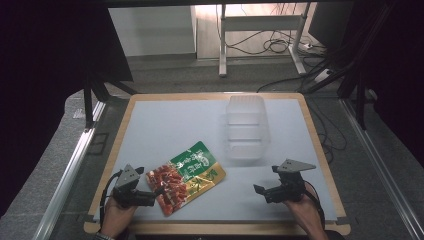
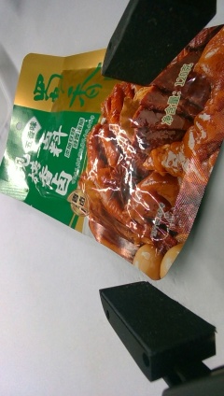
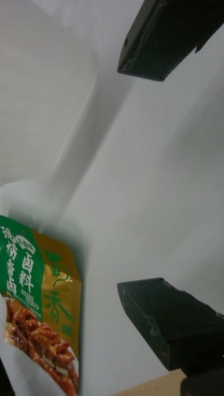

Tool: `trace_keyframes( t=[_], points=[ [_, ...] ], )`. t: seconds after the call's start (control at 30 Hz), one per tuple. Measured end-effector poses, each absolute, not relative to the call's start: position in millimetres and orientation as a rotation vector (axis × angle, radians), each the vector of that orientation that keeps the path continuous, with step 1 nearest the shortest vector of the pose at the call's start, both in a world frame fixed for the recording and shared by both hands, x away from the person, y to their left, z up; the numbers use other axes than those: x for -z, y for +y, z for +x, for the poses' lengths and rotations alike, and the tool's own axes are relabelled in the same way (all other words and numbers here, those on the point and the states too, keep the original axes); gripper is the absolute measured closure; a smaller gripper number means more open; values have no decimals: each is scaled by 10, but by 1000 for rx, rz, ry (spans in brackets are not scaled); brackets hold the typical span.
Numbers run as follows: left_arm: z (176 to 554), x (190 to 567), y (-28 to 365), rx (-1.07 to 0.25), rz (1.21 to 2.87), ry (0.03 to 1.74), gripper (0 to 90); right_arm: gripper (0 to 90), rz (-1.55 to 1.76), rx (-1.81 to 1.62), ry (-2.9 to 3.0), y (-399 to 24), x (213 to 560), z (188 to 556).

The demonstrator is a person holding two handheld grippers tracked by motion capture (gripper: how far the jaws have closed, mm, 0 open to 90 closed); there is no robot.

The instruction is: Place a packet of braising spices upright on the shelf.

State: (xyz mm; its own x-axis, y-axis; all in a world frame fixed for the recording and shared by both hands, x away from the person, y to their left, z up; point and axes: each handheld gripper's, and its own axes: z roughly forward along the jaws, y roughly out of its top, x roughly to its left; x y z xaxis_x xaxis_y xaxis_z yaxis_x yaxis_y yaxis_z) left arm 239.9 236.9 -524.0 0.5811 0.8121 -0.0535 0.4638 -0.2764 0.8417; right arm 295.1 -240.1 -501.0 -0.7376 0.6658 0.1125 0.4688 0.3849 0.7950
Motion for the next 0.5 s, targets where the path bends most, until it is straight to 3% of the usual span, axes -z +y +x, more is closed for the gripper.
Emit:
trace_keyframes(
  t=[0.5],
  points=[
    [2407,5248,2370,-513,1925,1006,19,8,860,-1235,2491,-2128,5059,3010]
  ],
)
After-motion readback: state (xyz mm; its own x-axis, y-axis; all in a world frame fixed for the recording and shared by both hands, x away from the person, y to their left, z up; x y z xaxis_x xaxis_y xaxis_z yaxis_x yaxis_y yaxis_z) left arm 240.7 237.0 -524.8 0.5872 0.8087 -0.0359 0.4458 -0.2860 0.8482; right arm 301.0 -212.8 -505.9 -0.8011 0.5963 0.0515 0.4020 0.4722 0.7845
